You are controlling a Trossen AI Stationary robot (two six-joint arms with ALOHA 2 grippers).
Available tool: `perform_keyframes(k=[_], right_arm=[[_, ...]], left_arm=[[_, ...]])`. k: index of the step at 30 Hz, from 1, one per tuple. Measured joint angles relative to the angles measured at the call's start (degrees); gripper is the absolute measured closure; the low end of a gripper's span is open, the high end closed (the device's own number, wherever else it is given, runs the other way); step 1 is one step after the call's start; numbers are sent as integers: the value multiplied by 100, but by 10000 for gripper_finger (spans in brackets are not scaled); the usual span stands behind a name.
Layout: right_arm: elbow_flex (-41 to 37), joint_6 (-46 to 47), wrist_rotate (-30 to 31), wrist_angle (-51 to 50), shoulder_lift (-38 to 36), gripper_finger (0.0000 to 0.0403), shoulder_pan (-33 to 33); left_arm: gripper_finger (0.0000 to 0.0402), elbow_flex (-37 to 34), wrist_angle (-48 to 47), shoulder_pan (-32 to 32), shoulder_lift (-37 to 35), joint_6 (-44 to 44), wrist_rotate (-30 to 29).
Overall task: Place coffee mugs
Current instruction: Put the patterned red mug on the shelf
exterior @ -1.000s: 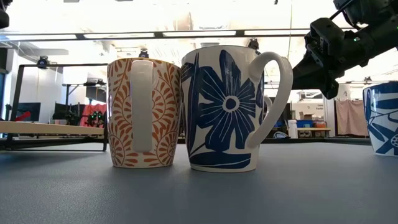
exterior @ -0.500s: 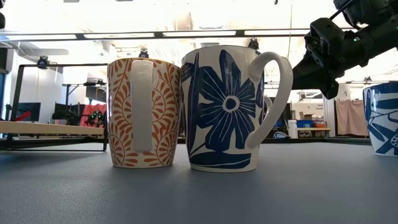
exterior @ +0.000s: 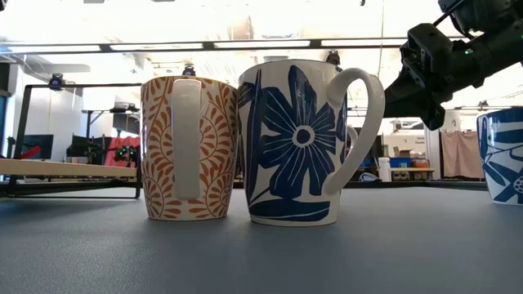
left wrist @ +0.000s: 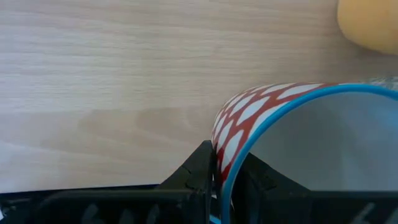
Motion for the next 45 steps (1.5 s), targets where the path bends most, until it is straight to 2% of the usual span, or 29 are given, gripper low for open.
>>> perform_keyframes(k=[6,18,31,45], right_arm=[[0,-1,1,0,0,296,0],[0,-1,1,0,0,296,0],[-2,0,2,0,0,296,0],[-2,0,0,0,0,296,0]], left_arm=[[379,-130,370,0,-2,-254,25],[379,-134,197,-37,-33,-556,183],[379,-141,144,-79,-79,329,270],[379,-141,196,-125,-79,253,494]])
